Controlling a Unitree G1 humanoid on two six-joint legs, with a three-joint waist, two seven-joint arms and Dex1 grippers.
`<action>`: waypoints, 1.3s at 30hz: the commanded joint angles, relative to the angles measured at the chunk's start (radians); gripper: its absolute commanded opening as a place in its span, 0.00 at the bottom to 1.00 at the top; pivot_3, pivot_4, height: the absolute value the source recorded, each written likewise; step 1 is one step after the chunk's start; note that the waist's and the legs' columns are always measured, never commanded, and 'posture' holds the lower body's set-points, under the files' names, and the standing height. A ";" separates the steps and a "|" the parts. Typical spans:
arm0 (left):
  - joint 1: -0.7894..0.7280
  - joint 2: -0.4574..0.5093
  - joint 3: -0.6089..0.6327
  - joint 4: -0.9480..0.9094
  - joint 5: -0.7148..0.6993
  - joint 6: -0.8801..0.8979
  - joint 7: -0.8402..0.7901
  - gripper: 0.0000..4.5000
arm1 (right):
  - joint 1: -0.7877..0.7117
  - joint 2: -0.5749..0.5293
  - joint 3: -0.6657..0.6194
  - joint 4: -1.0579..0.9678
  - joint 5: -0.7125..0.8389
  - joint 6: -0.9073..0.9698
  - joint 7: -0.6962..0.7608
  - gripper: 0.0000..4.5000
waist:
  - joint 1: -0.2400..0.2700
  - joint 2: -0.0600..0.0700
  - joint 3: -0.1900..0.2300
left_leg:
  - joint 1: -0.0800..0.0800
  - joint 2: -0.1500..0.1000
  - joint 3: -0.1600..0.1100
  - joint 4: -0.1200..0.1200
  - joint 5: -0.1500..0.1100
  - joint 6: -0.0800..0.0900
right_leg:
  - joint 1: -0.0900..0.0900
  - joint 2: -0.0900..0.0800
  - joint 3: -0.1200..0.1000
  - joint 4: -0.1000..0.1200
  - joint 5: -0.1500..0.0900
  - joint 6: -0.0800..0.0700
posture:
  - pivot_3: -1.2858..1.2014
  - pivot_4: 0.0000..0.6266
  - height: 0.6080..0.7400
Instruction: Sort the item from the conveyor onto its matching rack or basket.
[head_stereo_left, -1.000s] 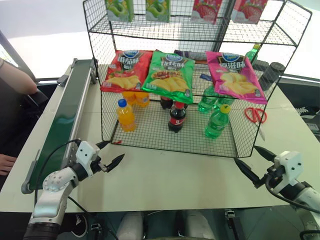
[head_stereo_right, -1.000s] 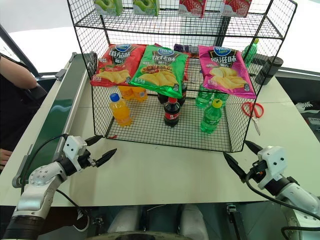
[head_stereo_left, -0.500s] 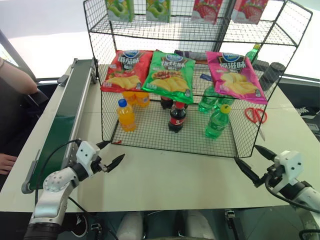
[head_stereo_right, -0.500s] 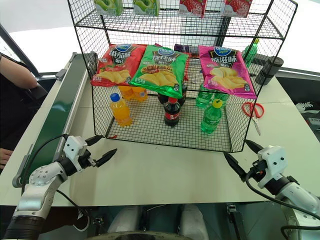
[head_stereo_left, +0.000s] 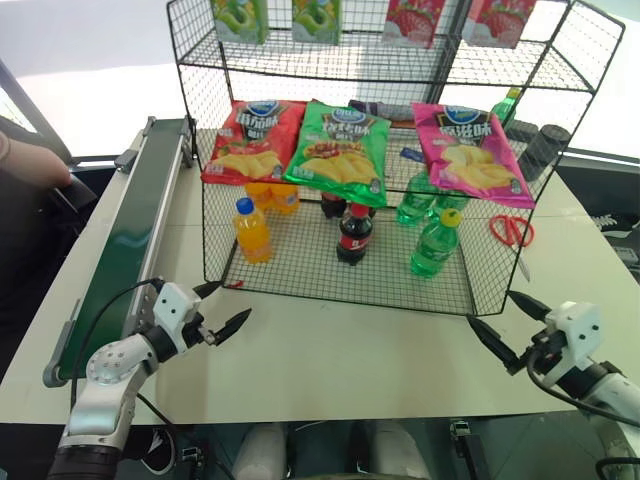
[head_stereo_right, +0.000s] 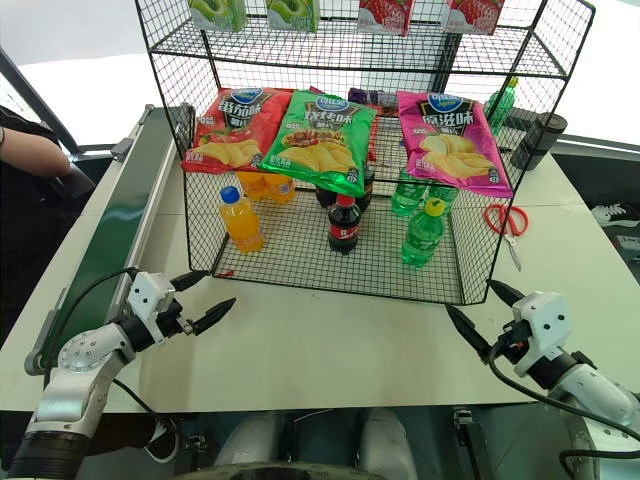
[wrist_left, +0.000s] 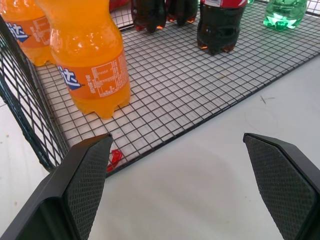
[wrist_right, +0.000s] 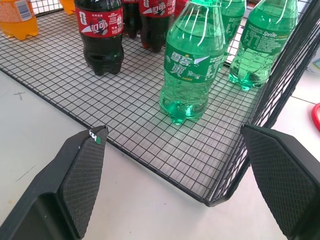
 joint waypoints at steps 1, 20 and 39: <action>-0.001 0.009 0.010 -0.039 -0.012 0.002 -0.007 1.00 | -0.009 0.006 -0.010 -0.005 0.004 -0.026 -0.001 0.98 | 0.000 0.000 0.000 | 0.000 0.000 0.000 0.000 0.000 0.000 | 0.000 0.000 0.000 0.000 0.000 0.000 | 0.52 0.24 0.88; -0.017 -0.002 0.001 -0.044 -0.007 0.006 -0.008 1.00 | -0.027 0.008 0.009 -0.020 -0.001 -0.012 -0.015 0.98 | 0.000 0.000 0.000 | 0.000 0.000 0.000 0.000 0.000 0.000 | 0.000 0.000 0.000 0.000 0.000 0.000 | 0.52 0.24 0.88; -0.028 -0.010 -0.006 -0.039 -0.004 0.003 0.001 1.00 | -0.047 0.008 0.022 0.006 -0.005 -0.027 -0.020 0.98 | 0.000 0.000 0.000 | 0.000 0.000 0.000 0.000 0.000 0.000 | 0.000 0.000 0.000 0.000 0.000 0.000 | 0.52 0.24 0.88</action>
